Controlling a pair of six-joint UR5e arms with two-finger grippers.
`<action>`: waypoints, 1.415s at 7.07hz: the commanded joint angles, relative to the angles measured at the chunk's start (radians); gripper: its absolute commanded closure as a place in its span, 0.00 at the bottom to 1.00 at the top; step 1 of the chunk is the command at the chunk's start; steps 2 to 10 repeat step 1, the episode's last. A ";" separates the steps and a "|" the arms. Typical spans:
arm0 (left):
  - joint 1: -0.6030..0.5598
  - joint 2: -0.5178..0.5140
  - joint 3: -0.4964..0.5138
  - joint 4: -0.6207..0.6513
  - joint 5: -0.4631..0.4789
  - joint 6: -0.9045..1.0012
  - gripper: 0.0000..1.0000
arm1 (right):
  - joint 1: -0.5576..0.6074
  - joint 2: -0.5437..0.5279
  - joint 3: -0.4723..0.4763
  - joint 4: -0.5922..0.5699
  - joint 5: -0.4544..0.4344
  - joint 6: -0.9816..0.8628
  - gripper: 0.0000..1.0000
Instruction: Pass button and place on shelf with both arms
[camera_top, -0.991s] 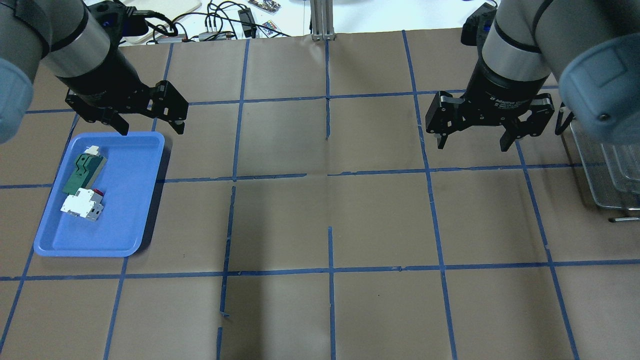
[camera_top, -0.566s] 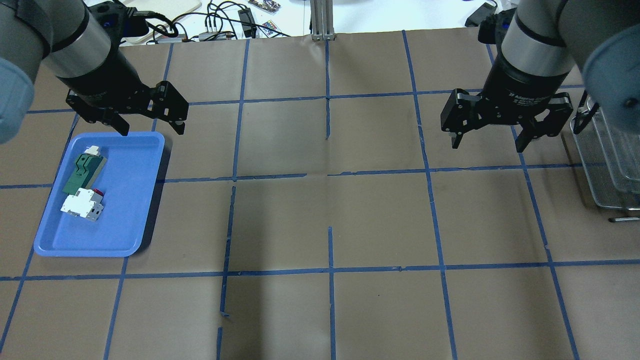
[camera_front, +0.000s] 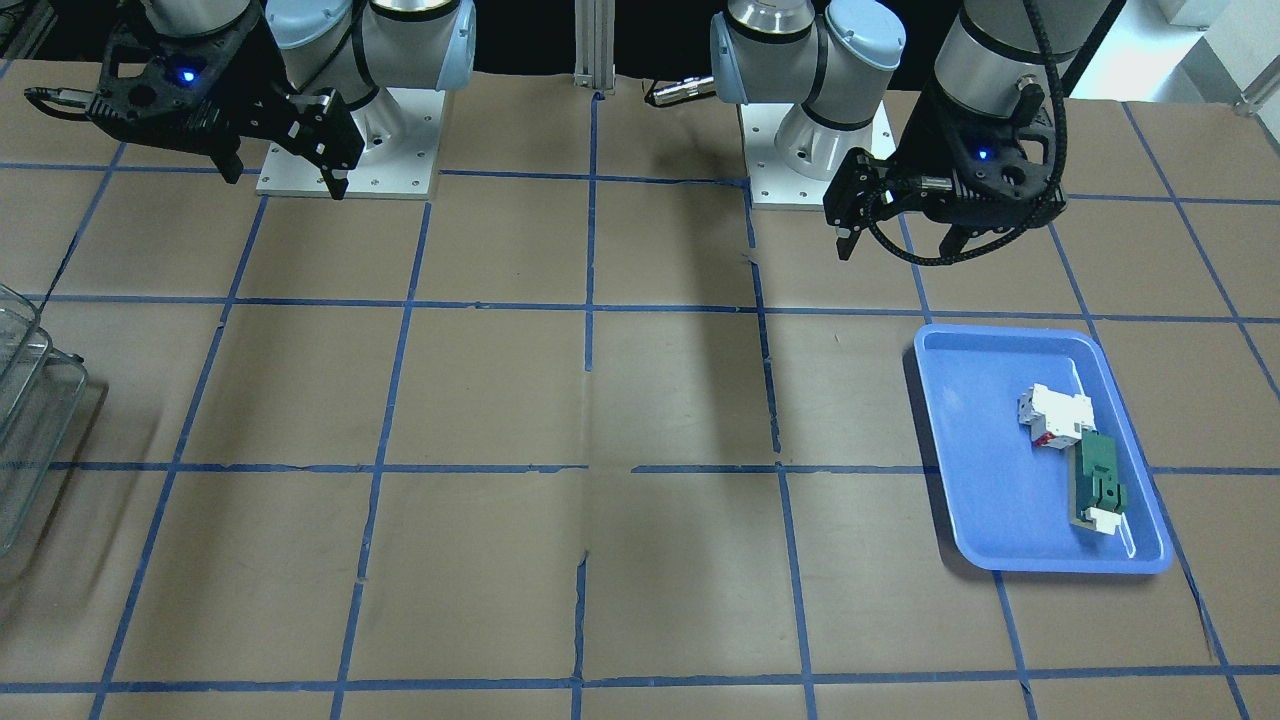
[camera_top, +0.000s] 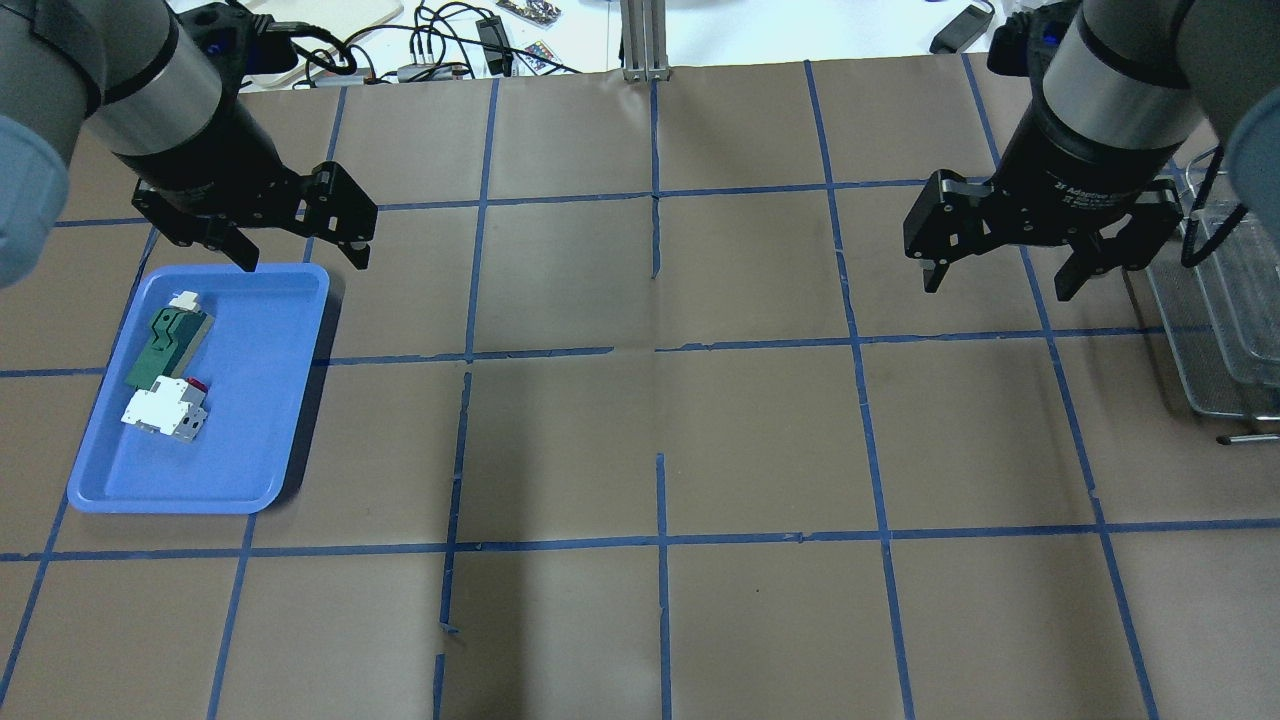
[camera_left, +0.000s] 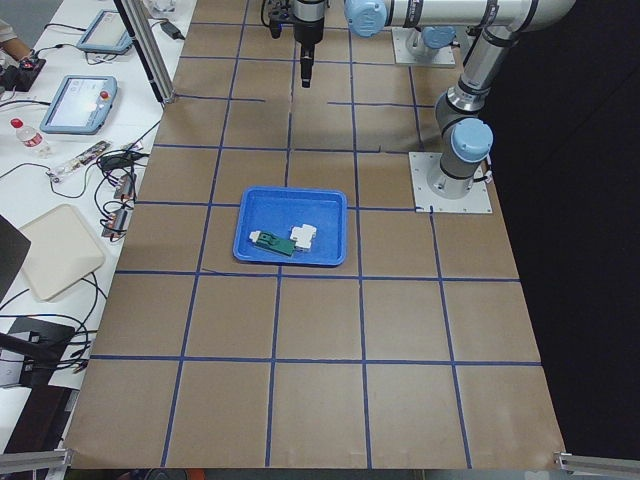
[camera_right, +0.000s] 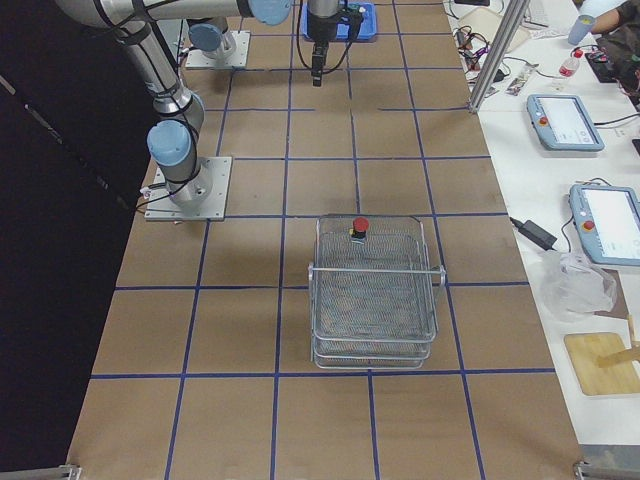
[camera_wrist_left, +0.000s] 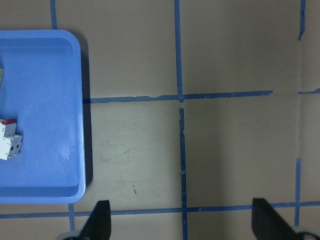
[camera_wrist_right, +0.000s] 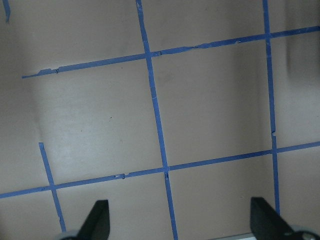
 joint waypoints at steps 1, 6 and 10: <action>0.000 -0.001 0.000 0.000 0.000 0.000 0.00 | 0.000 0.000 0.001 0.000 0.001 -0.004 0.00; 0.000 -0.001 0.000 0.000 0.000 0.000 0.00 | 0.000 0.000 0.001 0.000 0.001 -0.004 0.00; 0.000 -0.001 0.000 0.000 0.000 0.000 0.00 | 0.000 0.000 0.001 0.000 0.001 -0.004 0.00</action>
